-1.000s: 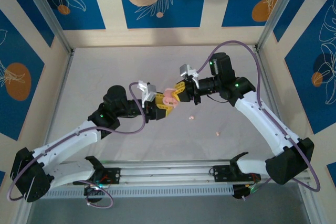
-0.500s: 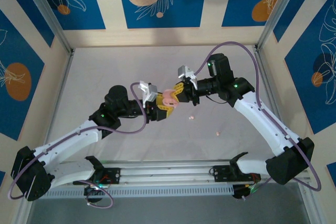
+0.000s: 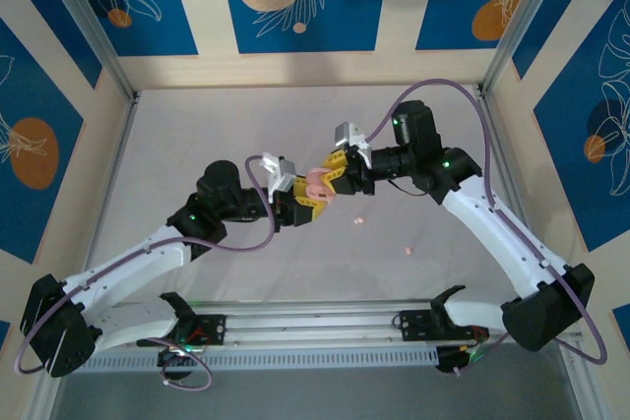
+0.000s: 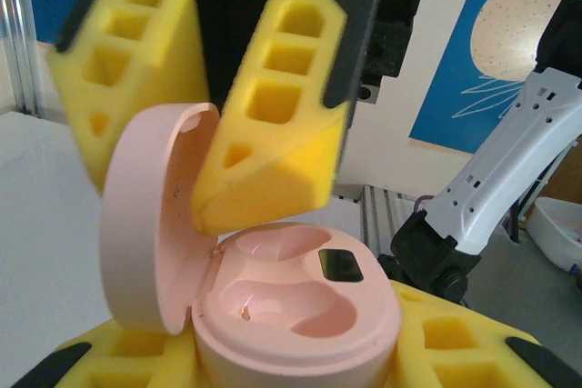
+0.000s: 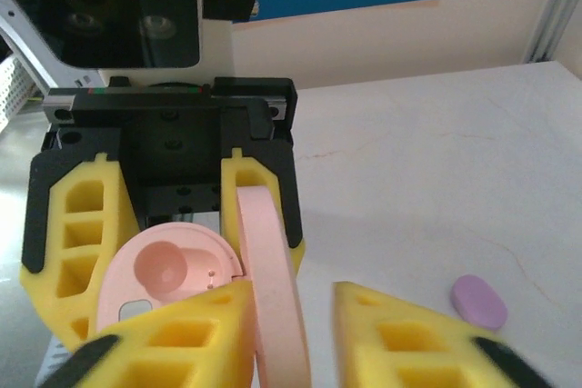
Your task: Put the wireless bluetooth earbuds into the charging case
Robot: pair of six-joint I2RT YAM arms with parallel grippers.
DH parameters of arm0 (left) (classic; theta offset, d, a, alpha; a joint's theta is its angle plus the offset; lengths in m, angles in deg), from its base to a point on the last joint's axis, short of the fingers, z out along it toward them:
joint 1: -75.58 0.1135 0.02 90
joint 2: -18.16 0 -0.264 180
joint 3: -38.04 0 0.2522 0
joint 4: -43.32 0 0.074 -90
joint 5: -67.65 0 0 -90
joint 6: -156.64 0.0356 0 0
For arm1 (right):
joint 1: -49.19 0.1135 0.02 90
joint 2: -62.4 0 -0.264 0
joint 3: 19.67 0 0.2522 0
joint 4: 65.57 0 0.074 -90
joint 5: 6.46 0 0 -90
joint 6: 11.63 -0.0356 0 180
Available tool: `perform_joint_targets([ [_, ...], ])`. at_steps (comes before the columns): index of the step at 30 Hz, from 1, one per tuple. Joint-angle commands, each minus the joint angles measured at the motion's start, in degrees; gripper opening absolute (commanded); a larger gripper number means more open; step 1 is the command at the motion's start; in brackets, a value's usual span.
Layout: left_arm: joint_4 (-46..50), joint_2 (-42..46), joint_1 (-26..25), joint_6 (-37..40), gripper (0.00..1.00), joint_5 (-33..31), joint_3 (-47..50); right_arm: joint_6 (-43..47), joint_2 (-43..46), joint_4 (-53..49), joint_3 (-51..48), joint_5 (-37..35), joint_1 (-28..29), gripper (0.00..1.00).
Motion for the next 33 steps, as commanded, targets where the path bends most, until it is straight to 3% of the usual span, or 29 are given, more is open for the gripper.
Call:
perform_joint_targets([
  [1,-1.54,1.35,-0.64,1.18,0.28,0.48,-0.16,-2.48,2.24,1.89,0.65,-2.77,-0.03,0.42],
  [4,-3.80,2.07,-0.61,1.89,0.28,-0.19,1.31,-8.78,4.59,4.14,0.65,-6.39,-0.85,0.51],
  [7,-6.30,2.67,-0.62,2.48,0.28,-0.83,2.86,-18.85,7.56,5.20,0.31,-15.89,-2.38,0.55],
  [11,-10.81,3.20,-0.66,3.21,0.28,-1.43,5.35,-35.56,11.92,2.89,-1.74,-21.89,-6.67,0.62],
  [14,-15.91,3.66,-0.69,3.40,0.28,-2.43,7.93,-47.66,13.13,-4.80,-3.91,-29.27,-10.61,0.64],
  [17,-19.35,4.20,-0.68,3.65,0.29,-3.49,9.89,-55.08,12.31,-14.24,-7.70,-32.42,-15.02,0.59],
  [20,-20.08,4.80,-0.67,3.98,0.29,-4.43,10.90,-58.67,10.87,-16.15,-13.65,-27.39,-17.44,0.53],
  [24,-20.30,5.85,-0.66,4.33,0.29,-6.55,12.01,-60.81,5.92,-15.68,-20.53,-26.53,-17.22,0.48],
  [33,-18.73,7.10,-0.66,4.62,0.29,-8.22,12.26,-60.00,-10.17,-11.06,-21.18,-25.43,-13.20,0.42],
])
